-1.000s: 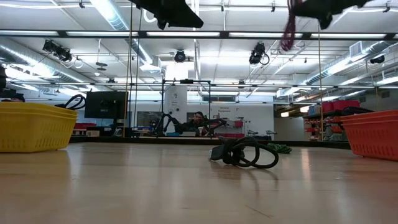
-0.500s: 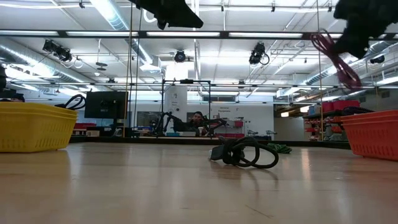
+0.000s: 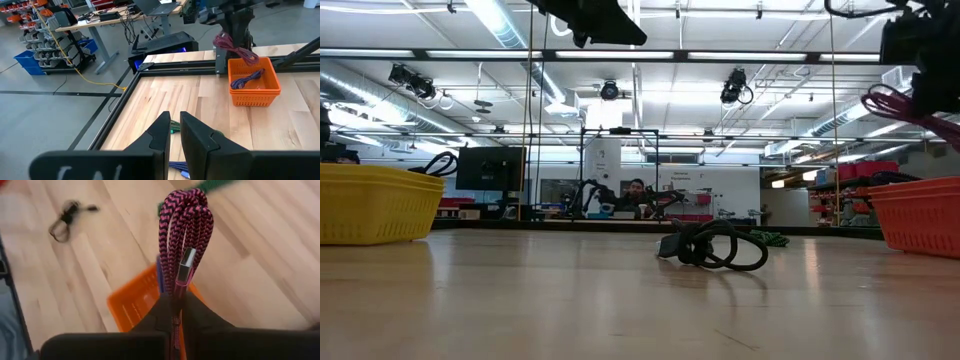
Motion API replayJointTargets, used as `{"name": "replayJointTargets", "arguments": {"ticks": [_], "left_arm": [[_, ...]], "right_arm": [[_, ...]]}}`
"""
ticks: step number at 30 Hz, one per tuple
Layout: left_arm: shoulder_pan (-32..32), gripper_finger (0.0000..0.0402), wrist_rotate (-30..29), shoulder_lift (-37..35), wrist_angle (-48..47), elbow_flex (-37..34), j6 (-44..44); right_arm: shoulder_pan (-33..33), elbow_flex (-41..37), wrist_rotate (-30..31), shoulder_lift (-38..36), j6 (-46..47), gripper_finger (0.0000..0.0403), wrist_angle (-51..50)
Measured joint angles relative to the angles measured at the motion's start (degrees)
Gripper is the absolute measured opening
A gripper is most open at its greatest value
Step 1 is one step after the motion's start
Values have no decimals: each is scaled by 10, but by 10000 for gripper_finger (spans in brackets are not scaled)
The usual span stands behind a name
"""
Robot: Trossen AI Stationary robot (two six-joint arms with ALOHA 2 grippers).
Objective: Pick & Place USB Port
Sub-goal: Put the pink USB cable into the orange bin
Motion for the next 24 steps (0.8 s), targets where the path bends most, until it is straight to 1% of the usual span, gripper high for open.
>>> {"name": "replayJointTargets", "arguments": {"ticks": [4, 6, 11, 20, 24], "left_arm": [[0, 48, 0, 0, 0, 0, 0], [0, 48, 0, 0, 0, 0, 0], [0, 48, 0, 0, 0, 0, 0], [0, 48, 0, 0, -4, 0, 0], [3, 48, 0, 0, -9, 0, 0]], "right_arm": [[0, -24, -1, 0, 6, 11, -6], [0, -47, -8, 0, 6, 11, 13], [0, -100, -67, 7, 1, 11, 81], [0, -104, -70, 33, -12, 11, 90], [0, -104, -55, 46, -16, 11, 90]]}}
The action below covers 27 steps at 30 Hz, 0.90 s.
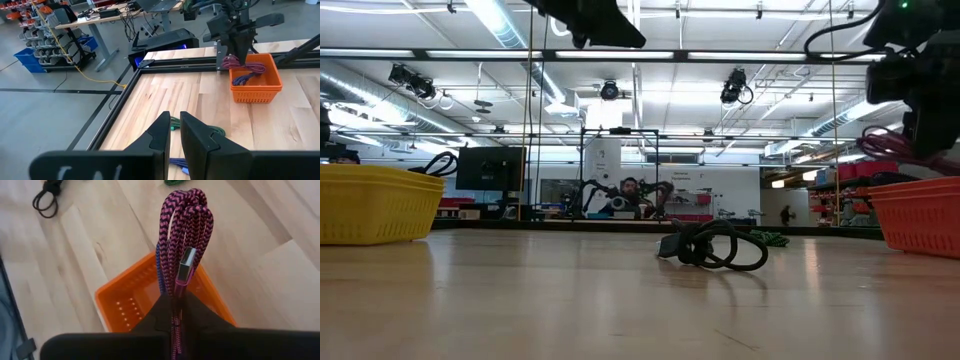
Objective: Pick & Place USB Port
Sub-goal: Put the pink USB cable into the orange bin
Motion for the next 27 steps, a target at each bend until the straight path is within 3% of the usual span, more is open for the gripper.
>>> {"name": "replayJointTargets", "arguments": {"ticks": [17, 27], "left_arm": [[0, 48, 0, 0, -5, 0, -1], [0, 48, 0, 0, -5, 0, -1]], "right_arm": [[20, 0, 14, 94, 1, 11, -1], [39, 0, 4, 100, 7, 14, 0]]}}
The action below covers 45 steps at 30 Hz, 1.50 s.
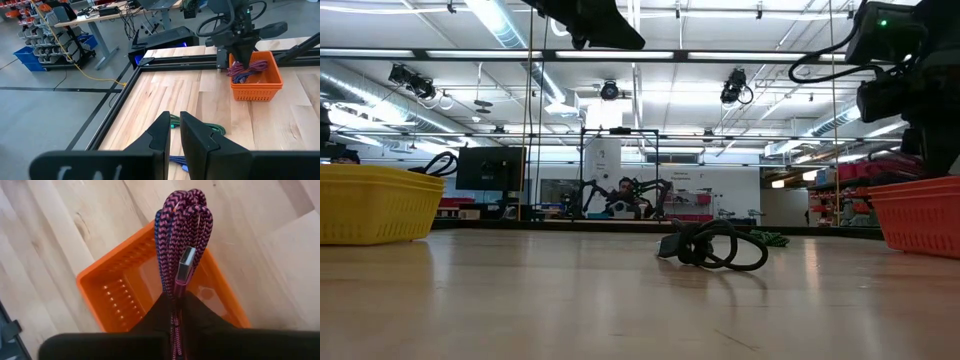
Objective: Pick & Place USB Port
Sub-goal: Put the pink USB cable into the orange bin, then put the blue USB cable into the orange bin
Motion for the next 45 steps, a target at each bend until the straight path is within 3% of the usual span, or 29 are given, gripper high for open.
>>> {"name": "replayJointTargets", "arguments": {"ticks": [9, 15, 31, 36, 41, 45], "left_arm": [[0, 48, 0, 0, 0, 0, -3], [0, 48, 0, 0, 0, 0, -3], [0, 48, 0, 0, -3, 0, -4], [0, 48, 0, 0, -3, 0, -4], [0, 48, 0, 0, -3, 0, -5], [0, 48, 0, 0, -3, 0, -10]], "right_arm": [[2, 0, 8, 0, 11, 130, 15], [2, 0, 9, 0, 9, 165, 18], [2, 4, 21, -3, 0, 148, 11], [2, 65, 25, -2, -2, 138, -37], [2, 171, 95, -3, -20, 130, -66], [2, 224, 181, -3, -42, 128, -6]]}}
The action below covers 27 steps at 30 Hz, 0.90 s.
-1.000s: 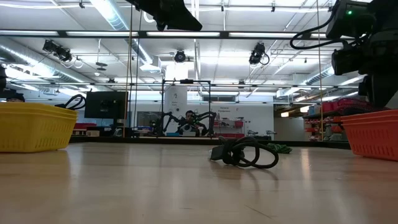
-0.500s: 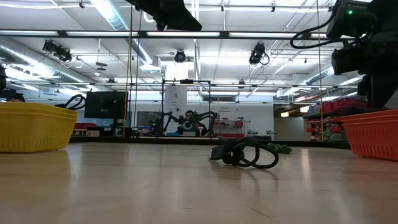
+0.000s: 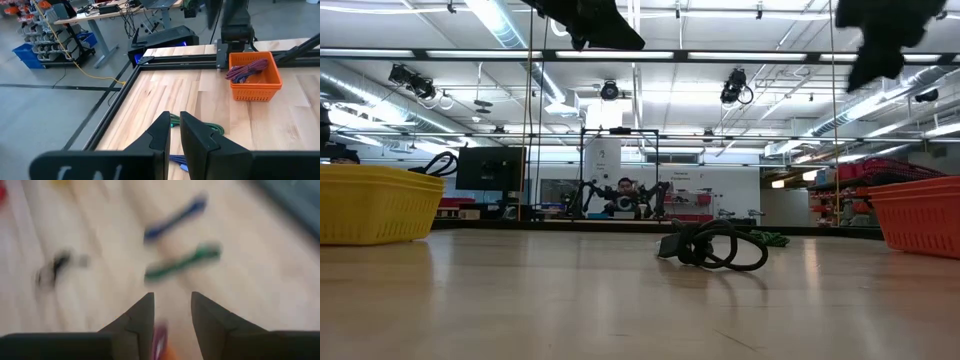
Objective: Pick & Place USB Port
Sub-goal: Put the blue USB cable into the orange bin
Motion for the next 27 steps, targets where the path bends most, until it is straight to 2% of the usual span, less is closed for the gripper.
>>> {"name": "replayJointTargets", "arguments": {"ticks": [5, 9, 13, 21, 27], "left_arm": [[0, 48, 0, 0, -1, 0, -5], [0, 48, 0, 0, -1, 0, -5], [0, 48, 0, 0, -1, 0, -10], [0, 48, 0, 0, -6, 0, -19], [0, 48, 0, 0, -6, 0, -19]], "right_arm": [[0, 0, 21, 2, -81, 127, 156], [-2, -28, 21, 26, -130, 127, 314], [-10, -61, 21, 68, -177, 127, 425], [-65, -80, 21, 184, -165, 127, 526], [-97, -80, -46, 259, -148, 127, 574]]}}
